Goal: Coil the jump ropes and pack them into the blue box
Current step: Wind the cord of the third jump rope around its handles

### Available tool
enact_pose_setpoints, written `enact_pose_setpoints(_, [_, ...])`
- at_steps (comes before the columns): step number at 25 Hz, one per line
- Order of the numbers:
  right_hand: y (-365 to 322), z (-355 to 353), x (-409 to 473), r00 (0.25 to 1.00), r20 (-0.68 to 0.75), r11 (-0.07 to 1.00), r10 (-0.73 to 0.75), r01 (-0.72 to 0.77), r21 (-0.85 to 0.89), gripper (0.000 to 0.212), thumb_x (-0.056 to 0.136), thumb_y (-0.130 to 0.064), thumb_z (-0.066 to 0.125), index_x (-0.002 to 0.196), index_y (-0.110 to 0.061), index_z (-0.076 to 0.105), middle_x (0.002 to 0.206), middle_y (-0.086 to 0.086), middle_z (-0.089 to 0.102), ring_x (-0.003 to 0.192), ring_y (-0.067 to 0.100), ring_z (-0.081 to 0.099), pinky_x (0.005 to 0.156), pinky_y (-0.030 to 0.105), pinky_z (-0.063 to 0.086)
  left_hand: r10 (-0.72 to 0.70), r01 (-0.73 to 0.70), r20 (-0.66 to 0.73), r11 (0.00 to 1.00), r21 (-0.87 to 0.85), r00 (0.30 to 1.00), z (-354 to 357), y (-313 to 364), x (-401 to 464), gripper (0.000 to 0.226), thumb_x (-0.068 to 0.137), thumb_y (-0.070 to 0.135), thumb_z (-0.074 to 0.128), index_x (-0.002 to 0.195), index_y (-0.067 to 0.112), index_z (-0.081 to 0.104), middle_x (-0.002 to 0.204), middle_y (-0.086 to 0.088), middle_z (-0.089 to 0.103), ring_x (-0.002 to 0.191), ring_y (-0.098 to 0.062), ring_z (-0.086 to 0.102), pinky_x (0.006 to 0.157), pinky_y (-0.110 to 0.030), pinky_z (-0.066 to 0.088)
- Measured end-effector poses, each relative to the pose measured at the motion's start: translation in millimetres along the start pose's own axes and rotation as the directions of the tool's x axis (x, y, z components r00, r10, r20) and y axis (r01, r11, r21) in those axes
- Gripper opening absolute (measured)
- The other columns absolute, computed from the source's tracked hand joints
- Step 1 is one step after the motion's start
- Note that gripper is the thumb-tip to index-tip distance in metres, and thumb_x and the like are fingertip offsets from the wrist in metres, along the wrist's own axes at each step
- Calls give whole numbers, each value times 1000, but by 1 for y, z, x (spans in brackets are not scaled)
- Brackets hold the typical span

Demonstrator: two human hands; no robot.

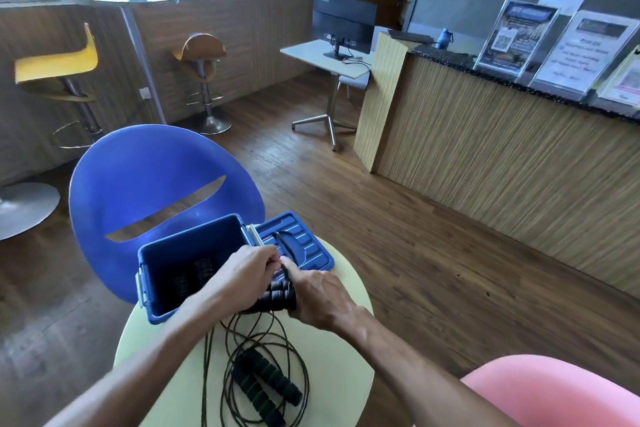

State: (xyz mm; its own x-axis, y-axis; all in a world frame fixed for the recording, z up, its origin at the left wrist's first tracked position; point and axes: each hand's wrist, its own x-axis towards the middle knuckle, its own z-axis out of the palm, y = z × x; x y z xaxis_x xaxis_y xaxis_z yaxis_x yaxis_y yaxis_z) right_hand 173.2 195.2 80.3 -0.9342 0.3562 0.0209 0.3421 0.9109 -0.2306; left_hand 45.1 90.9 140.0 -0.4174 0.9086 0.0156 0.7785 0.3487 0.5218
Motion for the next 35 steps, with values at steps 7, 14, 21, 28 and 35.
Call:
enact_pose_setpoints(7, [1, -15, 21, 979, 48, 974, 196, -200, 102, 31, 87, -29, 59, 117, -20, 55, 93, 8, 71, 90, 34, 66, 69, 35, 44, 226, -174, -86, 900, 399, 970, 31, 16, -32, 43, 40, 0, 82, 69, 19, 57, 59, 7, 56, 56, -13, 58, 37, -24, 41])
enact_pose_setpoints(14, [15, -10, 22, 980, -55, 979, 192, -187, 85, 25, 87, -33, 63, 109, -23, 56, 100, 3, 71, 93, 30, 67, 73, 36, 47, -87, 43, -245, 982, -182, 966, 70, 22, -58, 12, 88, 13, 66, 98, 14, 61, 80, 5, 63, 70, -12, 58, 58, -31, 53])
enact_pose_setpoints(21, [9, -15, 30, 983, -85, 985, 163, -157, 77, 22, 85, -30, 62, 101, -20, 50, 92, 5, 67, 83, 32, 66, 64, 33, 38, -226, 409, 375, 131, -903, 899, 62, 6, -31, 49, 98, 48, 41, 84, 6, 61, 64, -9, 47, 55, -21, 45, 53, -32, 46])
enact_pose_setpoints(28, [10, -14, 33, 962, 5, 960, 274, -274, 61, 37, 76, -29, 74, 105, -18, 53, 99, 8, 71, 91, 34, 67, 68, 32, 40, -232, 252, 163, 431, -867, 959, 65, 10, -28, 37, 101, 36, 44, 77, 11, 58, 53, 1, 34, 48, -12, 22, 41, -20, 20])
enact_pose_setpoints(35, [9, -9, 37, 944, 45, 943, 326, -328, 53, 28, 84, -19, 64, 108, -15, 52, 101, 12, 69, 95, 36, 66, 69, 34, 41, -130, 137, 54, 804, -579, 990, 57, 9, -24, 37, 103, 27, 41, 74, 10, 58, 54, -4, 64, 46, -11, 50, 52, -24, 43])
